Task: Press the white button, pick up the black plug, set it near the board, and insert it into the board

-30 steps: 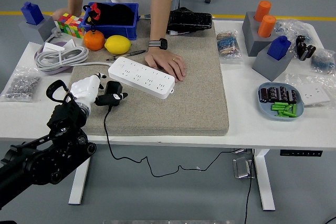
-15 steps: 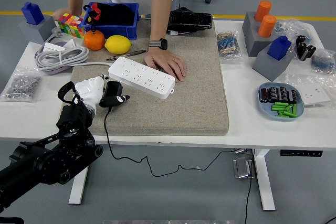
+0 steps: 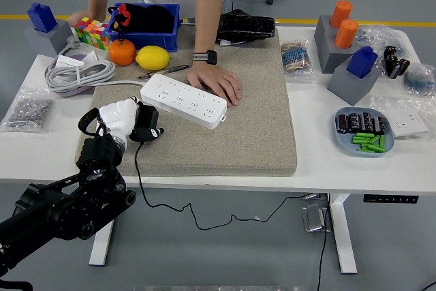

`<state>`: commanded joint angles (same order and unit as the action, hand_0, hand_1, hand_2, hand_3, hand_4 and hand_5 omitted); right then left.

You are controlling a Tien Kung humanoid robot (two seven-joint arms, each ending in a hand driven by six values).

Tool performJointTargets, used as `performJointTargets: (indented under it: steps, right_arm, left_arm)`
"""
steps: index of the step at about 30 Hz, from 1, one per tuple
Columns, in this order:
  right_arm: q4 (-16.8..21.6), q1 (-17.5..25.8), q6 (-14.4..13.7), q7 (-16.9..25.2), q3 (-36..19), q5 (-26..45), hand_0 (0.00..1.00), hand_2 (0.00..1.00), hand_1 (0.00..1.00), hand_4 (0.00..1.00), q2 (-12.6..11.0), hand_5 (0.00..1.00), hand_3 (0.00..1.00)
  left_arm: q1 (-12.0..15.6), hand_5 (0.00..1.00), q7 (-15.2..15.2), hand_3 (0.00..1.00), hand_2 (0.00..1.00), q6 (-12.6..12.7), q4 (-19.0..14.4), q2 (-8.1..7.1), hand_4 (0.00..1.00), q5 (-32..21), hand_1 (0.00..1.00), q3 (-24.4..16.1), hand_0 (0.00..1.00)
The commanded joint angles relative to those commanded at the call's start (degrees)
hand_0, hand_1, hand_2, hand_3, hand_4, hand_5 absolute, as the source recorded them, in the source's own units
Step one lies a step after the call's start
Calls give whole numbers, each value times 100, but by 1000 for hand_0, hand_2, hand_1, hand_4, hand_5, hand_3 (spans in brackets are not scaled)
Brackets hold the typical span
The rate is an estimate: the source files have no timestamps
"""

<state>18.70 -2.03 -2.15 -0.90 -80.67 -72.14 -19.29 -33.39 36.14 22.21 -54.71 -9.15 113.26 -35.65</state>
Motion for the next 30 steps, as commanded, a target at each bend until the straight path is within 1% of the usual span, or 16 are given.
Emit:
performJointTargets:
  steps: [2, 3, 7, 8, 9, 14, 15, 20, 21, 26, 27, 30]
  right_arm:
    - [0, -5, 0, 1, -3, -1, 752, 593, 624, 662, 2, 371, 594]
    - [1, -5, -2, 1, -8, -1, 751, 590, 622, 661, 6, 373, 592]
    - [4, -7, 0, 1, -13, -9, 751, 590, 622, 661, 13, 373, 592]
    - [3, -8, 1, 0, -14, -14, 751, 590, 622, 661, 13, 373, 592]
    - [2, -7, -1, 1, -16, -17, 750, 592, 621, 659, 12, 372, 591]
    - [3, -7, -4, 3, -19, -23, 750, 592, 621, 659, 10, 372, 591]
    - [3, -7, -4, 4, -18, -23, 750, 590, 620, 659, 11, 372, 592]
    - [-2, -1, -11, 9, -21, -29, 750, 590, 620, 659, 11, 372, 592]
    - [-3, 0, -13, 11, -20, -28, 751, 588, 619, 658, 9, 372, 591]
    - [1, -3, -20, 21, -13, -27, 751, 588, 619, 658, 7, 372, 591]
    - [1, -3, -22, 22, -16, -28, 750, 587, 620, 657, 8, 369, 591]
    - [3, -2, -27, 29, -22, -26, 750, 587, 620, 657, 15, 369, 591]
  left_arm:
    - [-4, 86, -61, 696, 391, 77, 7, 2, 845, -7, 349, 1, 224]
    - [-5, 64, -94, 618, 350, 116, 8, 2, 807, -14, 290, 6, 185]
    - [-5, 64, -215, 618, 350, 264, 28, 17, 807, -40, 290, 26, 185]
    - [-8, 64, -221, 618, 350, 270, 36, 19, 807, -42, 290, 38, 185]
    - [-13, 45, -220, 593, 331, 258, 48, 22, 785, -60, 267, 60, 170]
    - [3, 45, -247, 593, 331, 185, 84, 21, 785, -148, 267, 128, 170]
    - [4, 2, -258, 557, 313, 178, 87, 19, 760, -155, 264, 133, 167]
    - [5, 2, -434, 557, 313, 289, 67, 1, 760, -106, 264, 128, 167]
    - [4, 2, -471, 514, 264, 307, 56, -5, 672, -88, 247, 122, 167]
    - [8, 2, -686, 514, 264, 394, -8, -43, 672, 4, 247, 91, 167]
    - [7, 2, -715, 534, 232, 404, -17, -49, 629, 11, 224, 94, 161]
    - [16, 2, -852, 534, 232, 456, -66, -90, 629, 20, 224, 109, 161]
